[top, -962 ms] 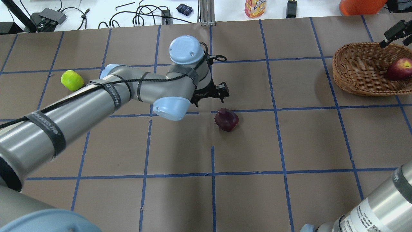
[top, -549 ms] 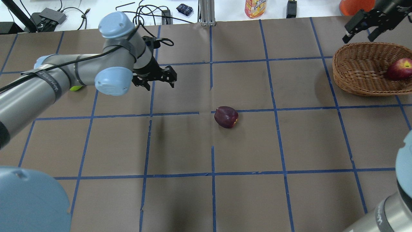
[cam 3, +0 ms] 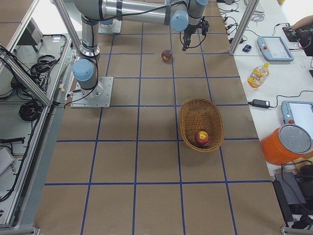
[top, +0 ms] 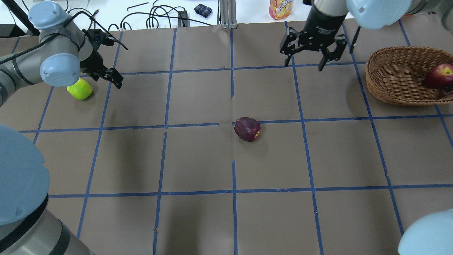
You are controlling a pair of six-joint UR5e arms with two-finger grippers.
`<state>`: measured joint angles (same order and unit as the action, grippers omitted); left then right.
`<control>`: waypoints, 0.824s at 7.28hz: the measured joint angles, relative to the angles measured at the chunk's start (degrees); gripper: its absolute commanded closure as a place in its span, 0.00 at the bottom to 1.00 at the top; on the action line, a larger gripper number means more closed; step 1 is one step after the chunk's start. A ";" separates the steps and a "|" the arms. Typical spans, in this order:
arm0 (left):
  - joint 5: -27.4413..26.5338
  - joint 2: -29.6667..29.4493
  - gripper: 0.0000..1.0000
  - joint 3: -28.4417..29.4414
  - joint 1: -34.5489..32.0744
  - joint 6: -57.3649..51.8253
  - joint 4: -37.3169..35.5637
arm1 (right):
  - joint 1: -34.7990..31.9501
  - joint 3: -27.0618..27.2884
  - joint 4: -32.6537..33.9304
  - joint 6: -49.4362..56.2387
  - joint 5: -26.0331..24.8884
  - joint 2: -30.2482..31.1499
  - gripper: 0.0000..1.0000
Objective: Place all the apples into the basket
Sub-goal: 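Grasp the dark apple with the right gripper while the left gripper grasps the green apple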
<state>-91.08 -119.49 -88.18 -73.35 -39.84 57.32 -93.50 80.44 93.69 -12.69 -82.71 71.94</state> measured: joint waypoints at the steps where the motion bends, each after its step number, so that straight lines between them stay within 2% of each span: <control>1: -0.53 -1.56 0.00 1.86 1.99 -4.51 0.46 | -3.62 3.64 5.92 -4.55 -0.12 0.07 0.00; 4: -1.07 -3.90 0.00 5.97 4.40 -15.15 2.99 | -10.18 18.58 26.74 -7.62 -3.11 0.03 0.00; 6: -0.78 -5.31 0.00 8.35 7.04 -18.01 7.03 | -11.92 24.83 35.65 -7.91 -3.46 -0.85 0.00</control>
<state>-91.86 -124.80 -79.83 -66.31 -57.85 64.35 -105.42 105.27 129.33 -20.60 -86.17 71.09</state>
